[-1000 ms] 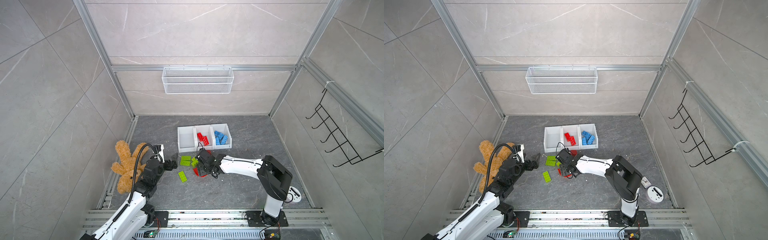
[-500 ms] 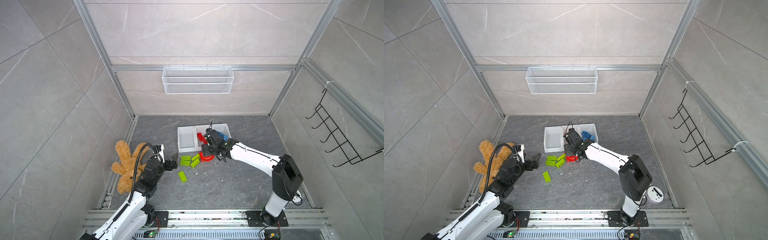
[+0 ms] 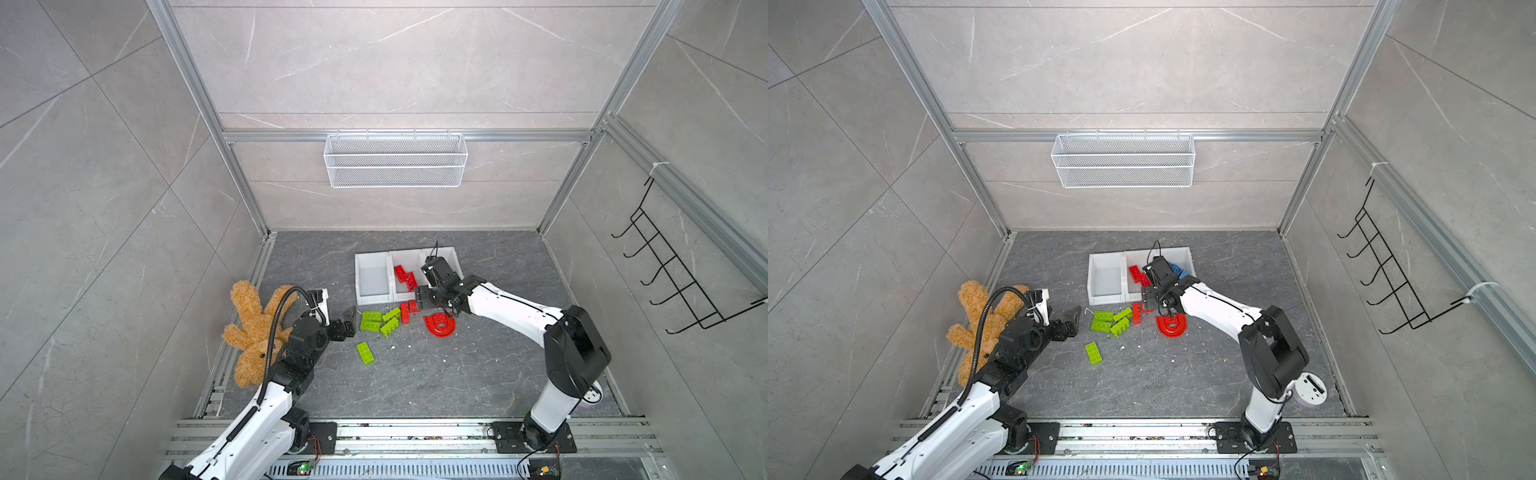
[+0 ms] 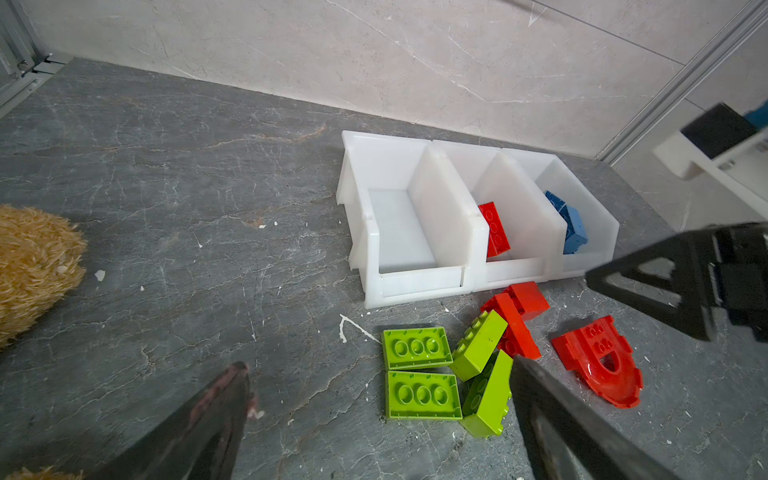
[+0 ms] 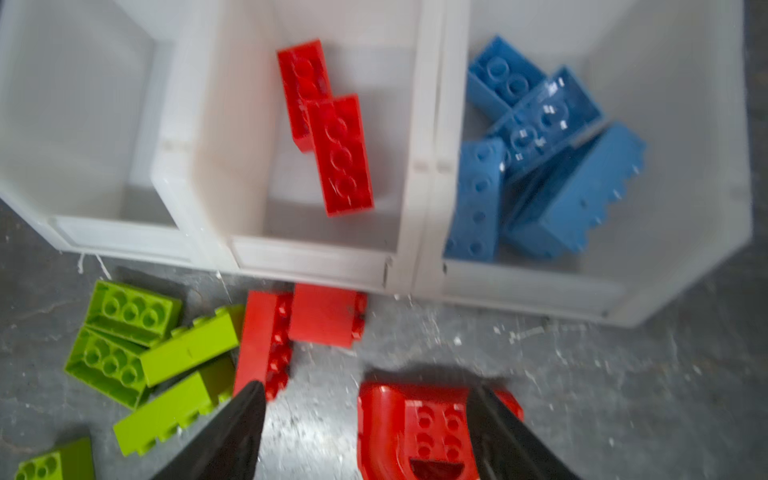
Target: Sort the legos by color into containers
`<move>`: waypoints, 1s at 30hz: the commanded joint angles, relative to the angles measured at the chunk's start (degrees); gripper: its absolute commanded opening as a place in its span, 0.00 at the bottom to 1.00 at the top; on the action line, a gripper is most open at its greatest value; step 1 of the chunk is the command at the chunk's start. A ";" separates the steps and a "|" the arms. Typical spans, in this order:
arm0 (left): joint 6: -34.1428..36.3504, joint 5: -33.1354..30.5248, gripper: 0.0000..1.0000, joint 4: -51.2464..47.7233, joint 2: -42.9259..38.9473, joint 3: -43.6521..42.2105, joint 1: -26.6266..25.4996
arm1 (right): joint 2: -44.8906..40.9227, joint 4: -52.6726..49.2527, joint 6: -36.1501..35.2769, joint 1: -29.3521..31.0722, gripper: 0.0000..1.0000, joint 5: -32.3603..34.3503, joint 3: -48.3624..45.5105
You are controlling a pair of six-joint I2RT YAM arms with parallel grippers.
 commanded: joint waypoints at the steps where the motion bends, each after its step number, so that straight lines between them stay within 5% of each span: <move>1: 0.11 0.27 0.99 1.90 0.83 1.40 0.15 | -2.77 0.92 0.91 -0.28 0.79 -2.76 -3.16; 7: 0.19 0.26 1.00 2.01 0.97 1.40 0.13 | 0.42 -6.15 -1.68 -0.17 0.74 -4.25 -3.57; 12: 0.09 0.14 0.99 2.35 1.39 1.29 0.12 | 4.14 -8.97 -6.61 -0.14 0.84 -3.04 -1.17; 20: 0.06 0.27 1.00 2.38 1.76 1.36 0.17 | 9.78 -10.14 -10.57 -0.14 0.86 -1.44 1.48; 30: 0.20 0.12 1.00 2.27 1.59 1.36 0.18 | 13.62 -10.98 -10.77 0.52 0.79 -0.83 2.42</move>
